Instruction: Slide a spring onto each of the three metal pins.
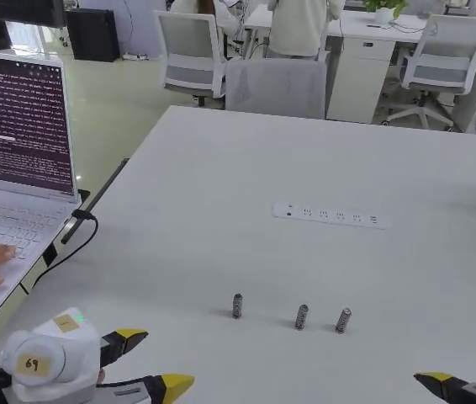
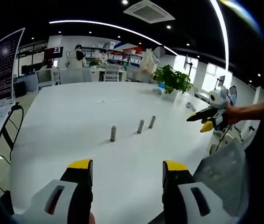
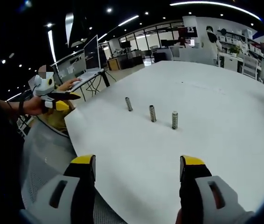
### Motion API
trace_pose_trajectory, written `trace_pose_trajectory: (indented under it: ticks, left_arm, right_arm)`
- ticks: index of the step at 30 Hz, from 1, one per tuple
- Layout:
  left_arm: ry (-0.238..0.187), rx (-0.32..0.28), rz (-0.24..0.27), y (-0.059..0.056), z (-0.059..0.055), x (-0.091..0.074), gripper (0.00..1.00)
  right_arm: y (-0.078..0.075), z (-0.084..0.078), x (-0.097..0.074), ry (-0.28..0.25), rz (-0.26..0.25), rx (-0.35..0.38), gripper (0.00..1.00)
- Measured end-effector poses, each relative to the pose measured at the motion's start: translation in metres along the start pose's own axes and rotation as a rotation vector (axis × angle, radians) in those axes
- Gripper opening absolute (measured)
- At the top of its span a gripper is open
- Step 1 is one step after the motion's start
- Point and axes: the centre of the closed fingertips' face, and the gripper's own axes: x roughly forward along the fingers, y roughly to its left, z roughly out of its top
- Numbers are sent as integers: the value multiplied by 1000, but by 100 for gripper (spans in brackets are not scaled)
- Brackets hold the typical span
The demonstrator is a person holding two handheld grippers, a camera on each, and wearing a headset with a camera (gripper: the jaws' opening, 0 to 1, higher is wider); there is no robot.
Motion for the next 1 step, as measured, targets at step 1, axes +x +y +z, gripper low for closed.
trace_pose_trajectory:
  ticks: [1]
  left_arm:
    - [0, -1, 0, 0, -1, 0, 56]
  right_arm:
    - [0, 0, 0, -1, -1, -1, 72]
